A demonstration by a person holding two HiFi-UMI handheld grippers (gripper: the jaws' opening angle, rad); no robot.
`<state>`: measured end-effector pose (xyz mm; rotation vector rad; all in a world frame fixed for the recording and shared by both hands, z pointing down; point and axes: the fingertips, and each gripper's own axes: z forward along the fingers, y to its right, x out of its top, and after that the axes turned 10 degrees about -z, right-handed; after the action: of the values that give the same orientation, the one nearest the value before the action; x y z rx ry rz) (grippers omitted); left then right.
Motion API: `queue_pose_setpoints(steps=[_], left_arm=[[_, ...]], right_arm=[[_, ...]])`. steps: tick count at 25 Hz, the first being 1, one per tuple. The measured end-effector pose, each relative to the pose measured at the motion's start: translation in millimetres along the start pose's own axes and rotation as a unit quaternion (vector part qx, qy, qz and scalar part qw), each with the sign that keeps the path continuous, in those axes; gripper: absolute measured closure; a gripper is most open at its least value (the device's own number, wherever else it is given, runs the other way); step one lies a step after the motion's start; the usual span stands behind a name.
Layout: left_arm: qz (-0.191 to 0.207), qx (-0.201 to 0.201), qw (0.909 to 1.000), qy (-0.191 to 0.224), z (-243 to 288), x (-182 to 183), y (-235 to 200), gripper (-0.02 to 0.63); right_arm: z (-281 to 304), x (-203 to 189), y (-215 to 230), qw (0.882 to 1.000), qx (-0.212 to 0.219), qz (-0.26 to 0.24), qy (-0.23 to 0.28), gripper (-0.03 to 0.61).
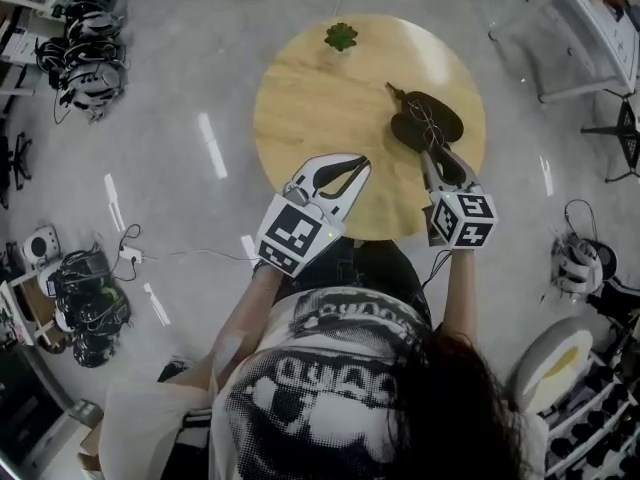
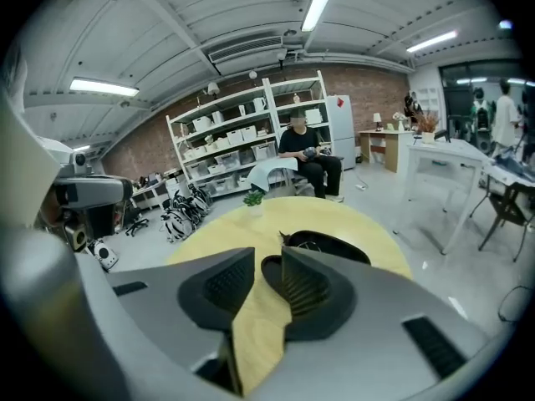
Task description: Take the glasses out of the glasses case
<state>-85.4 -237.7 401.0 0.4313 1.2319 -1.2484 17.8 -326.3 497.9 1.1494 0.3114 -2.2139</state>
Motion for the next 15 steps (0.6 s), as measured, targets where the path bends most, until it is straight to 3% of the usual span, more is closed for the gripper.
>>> queue_pose_setpoints(steps=[8,15], left_arm=[[0.032,-0.047,0.9978,-0.034,22,1,-17,0.592],[0.037,-0.07,0.995,-0.061,35,-8,-20,0.592]], right_arm=[[45,-30,48,0.997,-0.025,0.016,-0.067,0.408],[79,-64,78,0.99,-0.015,0.071,-0.124,0.36]])
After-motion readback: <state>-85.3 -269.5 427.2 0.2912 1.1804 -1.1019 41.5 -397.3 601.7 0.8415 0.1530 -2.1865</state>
